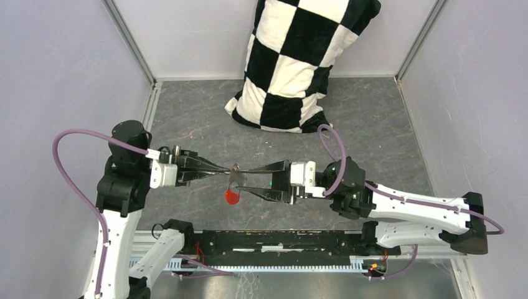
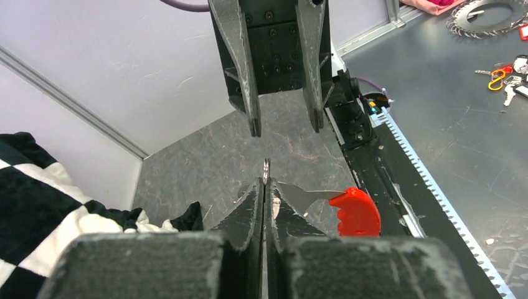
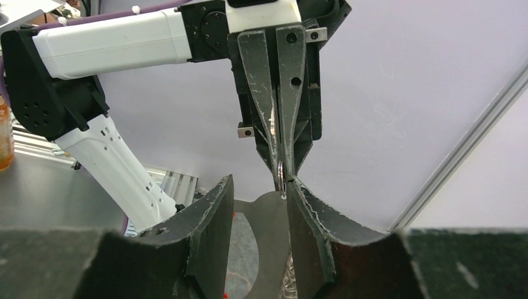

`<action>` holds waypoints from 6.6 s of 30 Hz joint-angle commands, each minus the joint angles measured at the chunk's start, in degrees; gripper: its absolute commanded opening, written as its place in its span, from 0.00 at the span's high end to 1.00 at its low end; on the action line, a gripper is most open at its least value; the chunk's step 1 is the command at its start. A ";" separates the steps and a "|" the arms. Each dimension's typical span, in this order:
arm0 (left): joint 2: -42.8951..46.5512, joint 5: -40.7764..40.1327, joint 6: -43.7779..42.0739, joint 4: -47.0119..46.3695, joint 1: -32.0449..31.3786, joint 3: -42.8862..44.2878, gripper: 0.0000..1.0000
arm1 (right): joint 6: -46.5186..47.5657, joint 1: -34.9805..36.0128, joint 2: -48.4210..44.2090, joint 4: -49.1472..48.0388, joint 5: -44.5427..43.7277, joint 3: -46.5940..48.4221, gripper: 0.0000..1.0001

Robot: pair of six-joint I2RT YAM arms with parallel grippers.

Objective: Put the keys on the keyring

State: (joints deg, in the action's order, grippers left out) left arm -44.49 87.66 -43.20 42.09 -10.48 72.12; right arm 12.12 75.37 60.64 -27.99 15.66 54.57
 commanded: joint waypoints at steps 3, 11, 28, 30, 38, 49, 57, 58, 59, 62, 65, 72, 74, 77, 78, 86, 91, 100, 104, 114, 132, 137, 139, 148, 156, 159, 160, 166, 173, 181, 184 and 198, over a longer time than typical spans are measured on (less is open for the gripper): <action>0.56 3.49 2.47 0.55 -0.15 1.10 0.98 | -0.61 0.34 1.44 -3.48 -2.68 0.67 0.58; 0.96 3.57 1.74 0.55 -0.15 1.20 0.98 | -0.84 0.35 2.97 -4.53 -3.82 1.10 0.62; 2.07 4.17 1.53 0.56 -0.17 -1.23 0.98 | -1.46 0.32 5.26 -3.62 -3.10 3.13 0.90; 2.65 4.14 1.75 0.48 -0.15 -2.08 0.98 | -1.64 0.37 5.20 -2.98 -3.36 3.21 0.94; 5.76 -1.41 3.87 0.20 -0.15 -9.33 0.65 | -2.34 0.33 5.93 12.23 -7.40 8.64 1.00; 7.02 -12.89 -5.65 10.58 -0.15 -11.06 0.41 | -3.06 0.37 8.56 44.10 -12.03 16.70 0.99; 5.53 -13.14 -17.97 21.17 -0.20 -11.57 0.61 | -3.73 0.44 15.51 55.13 -9.43 26.67 0.99; 5.41 -12.76 -19.10 22.66 -0.23 -11.83 0.64 | -3.77 0.38 16.53 56.02 -9.13 28.11 0.99; 5.32 -12.70 -20.41 23.72 -0.24 -12.01 0.65 | -3.90 0.38 17.44 57.12 -8.91 29.38 0.99; 4.80 -13.01 -23.15 26.27 -0.24 -12.35 0.68 | -4.20 0.31 19.81 59.89 -8.45 32.70 0.99; 4.29 -13.61 -27.73 30.08 -0.33 -12.27 0.68 | -4.44 0.31 21.61 61.90 -8.15 35.64 0.99; 4.06 -14.49 -34.36 33.54 -0.33 -12.40 0.72 | -4.31 0.38 24.75 64.73 -6.04 39.97 0.99; 3.98 -14.45 -34.88 33.64 -0.42 -12.37 0.77 | -4.30 0.37 25.33 65.23 -5.70 40.87 0.99; 3.88 -14.45 -35.36 33.65 -0.42 -12.52 0.85 | -4.47 0.41 25.57 64.87 -5.10 41.44 0.99; 3.91 -14.44 -35.60 33.63 -0.42 -12.65 0.86 | -4.54 0.38 25.66 64.78 -4.80 41.73 0.99; 3.05 -13.02 -35.14 33.57 -0.42 -12.96 0.98 | -6.59 0.39 25.14 60.13 -2.67 41.54 0.85; 1.10 -7.85 -14.92 23.90 -0.42 -12.12 0.98 | -8.51 0.08 17.27 51.96 -8.47 32.49 0.56; 0.37 3.54 -0.83 14.38 -0.33 -10.51 0.98 | -13.84 -0.89 -4.89 22.56 -14.80 3.51 0.47; -0.18 4.76 -4.07 17.17 -0.33 -7.67 0.98 | -15.97 -0.86 -6.56 12.43 -13.65 -2.95 0.47; 0.66 4.43 -5.59 17.10 -0.33 -5.84 0.98 | -17.40 -0.88 -0.17 2.14 -8.73 -3.61 0.44; 1.60 3.31 -9.14 16.53 -0.33 -5.50 0.98 | -17.10 -0.88 1.63 1.97 -7.40 -3.94 0.70; 3.05 1.93 -11.42 11.80 -0.33 -4.81 0.98 | -15.21 -0.84 0.98 5.83 -4.78 -1.59 0.53; 4.10 0.89 -12.75 9.89 -0.33 -4.18 0.98 | -13.31 -0.85 -1.75 8.46 -5.72 -1.57 0.43; 8.24 5.94 -9.79 -2.77 -0.33 -4.16 0.98 | -8.87 -0.84 -15.08 11.25 -12.50 -6.55 0.39; 13.27 6.12 -9.80 -9.62 -0.42 -6.19 0.98 | -8.10 -0.88 -13.05 9.64 -10.27 -6.43 0.41; 13.82 6.12 -11.45 -9.69 -0.46 -6.29 0.98 | -7.64 -0.84 -12.01 9.76 -9.48 -5.34 0.41; 13.82 6.12 -11.73 -9.74 -0.42 -6.35 0.98 | -7.48 -0.86 -11.65 9.74 -9.21 -4.99 0.41; 14.02 6.03 -11.68 -9.67 -0.42 -7.29 0.98 | -7.46 -0.84 -10.84 10.28 -8.20 -3.77 0.42; 12.29 5.83 -4.78 -9.52 -0.42 -7.33 0.98 | -7.46 -0.89 -10.79 11.87 -9.62 -3.68 0.42; 3.68 0.10 5.75 0.54 -0.42 -10.25 0.98 | -8.15 -1.42 -9.77 21.76 -24.69 -3.18 0.36; 1.36 -0.16 4.19 4.30 -0.33 -11.58 0.98 | -9.62 -2.84 -10.81 23.46 -28.46 -6.36 0.35; -0.27 -8.65 10.52 3.71 0.87 -22.18 0.98 | -24.95 -19.94 0.58 11.22 -6.54 -25.93 0.39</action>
State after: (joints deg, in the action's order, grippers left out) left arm -45.80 79.15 -37.65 47.29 -10.35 50.19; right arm -6.20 57.43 57.52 -6.68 -1.65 29.95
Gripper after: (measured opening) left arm 0.035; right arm 0.624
